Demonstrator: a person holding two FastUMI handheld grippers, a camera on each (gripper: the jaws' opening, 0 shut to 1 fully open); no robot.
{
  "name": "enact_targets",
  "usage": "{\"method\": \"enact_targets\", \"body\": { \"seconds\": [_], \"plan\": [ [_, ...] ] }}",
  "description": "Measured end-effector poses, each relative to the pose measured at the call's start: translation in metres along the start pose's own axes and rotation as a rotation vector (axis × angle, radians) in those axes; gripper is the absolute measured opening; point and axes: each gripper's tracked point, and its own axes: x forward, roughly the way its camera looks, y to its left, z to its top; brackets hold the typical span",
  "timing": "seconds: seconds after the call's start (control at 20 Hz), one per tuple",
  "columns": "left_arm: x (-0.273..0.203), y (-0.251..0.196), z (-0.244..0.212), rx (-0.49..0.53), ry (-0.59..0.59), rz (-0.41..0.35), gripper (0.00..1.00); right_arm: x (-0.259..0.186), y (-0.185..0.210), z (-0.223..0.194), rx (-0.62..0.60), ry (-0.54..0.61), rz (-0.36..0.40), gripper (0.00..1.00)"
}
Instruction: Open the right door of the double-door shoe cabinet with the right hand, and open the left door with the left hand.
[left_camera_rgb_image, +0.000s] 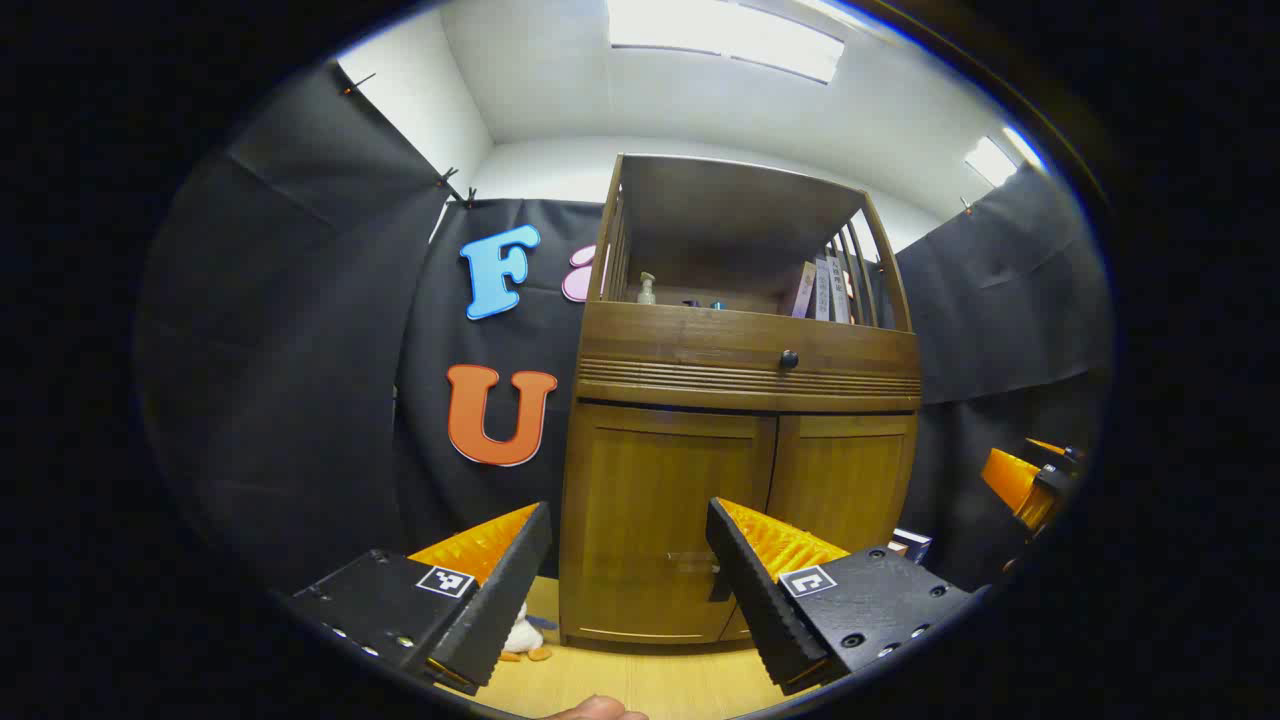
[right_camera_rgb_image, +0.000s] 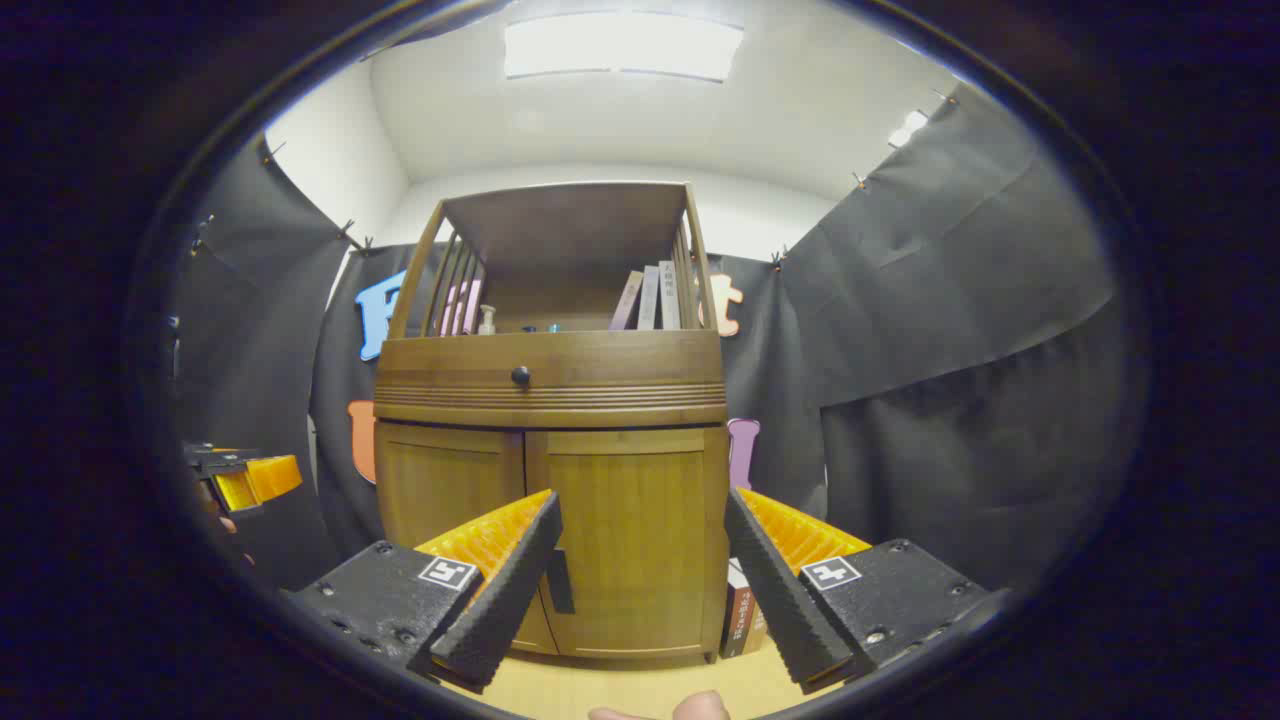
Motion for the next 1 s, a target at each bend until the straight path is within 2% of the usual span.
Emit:
{"method": "enact_targets", "body": {
  "seconds": [0.05,0.1,0.15,0.2,0.25,0.55,1.0],
  "plan": [
    [0.000,0.004,0.000,0.000,0.000,0.009,0.95,0.001,0.002,-0.002,-0.003,0.010,0.004,1.00],
    [0.001,0.006,-0.004,0.002,0.003,0.018,1.00,0.002,0.006,-0.006,-0.006,0.026,0.022,1.00],
    [0.000,0.005,-0.008,0.007,0.010,0.028,0.95,0.003,0.009,-0.009,-0.008,0.036,0.030,1.00],
    [-0.002,0.003,-0.012,0.012,0.022,0.033,1.00,0.006,0.010,-0.011,-0.005,0.040,0.040,1.00],
    [-0.002,-0.001,-0.015,0.013,0.032,0.033,0.95,0.011,0.009,-0.013,-0.001,0.049,0.047,1.00],
    [-0.004,-0.004,-0.010,0.057,0.006,0.085,0.95,0.031,0.017,-0.029,-0.018,0.113,0.114,1.00],
    [-0.003,-0.035,-0.011,0.118,0.007,0.017,0.95,0.047,0.014,-0.040,-0.007,0.149,0.138,1.00]
  ]
}}
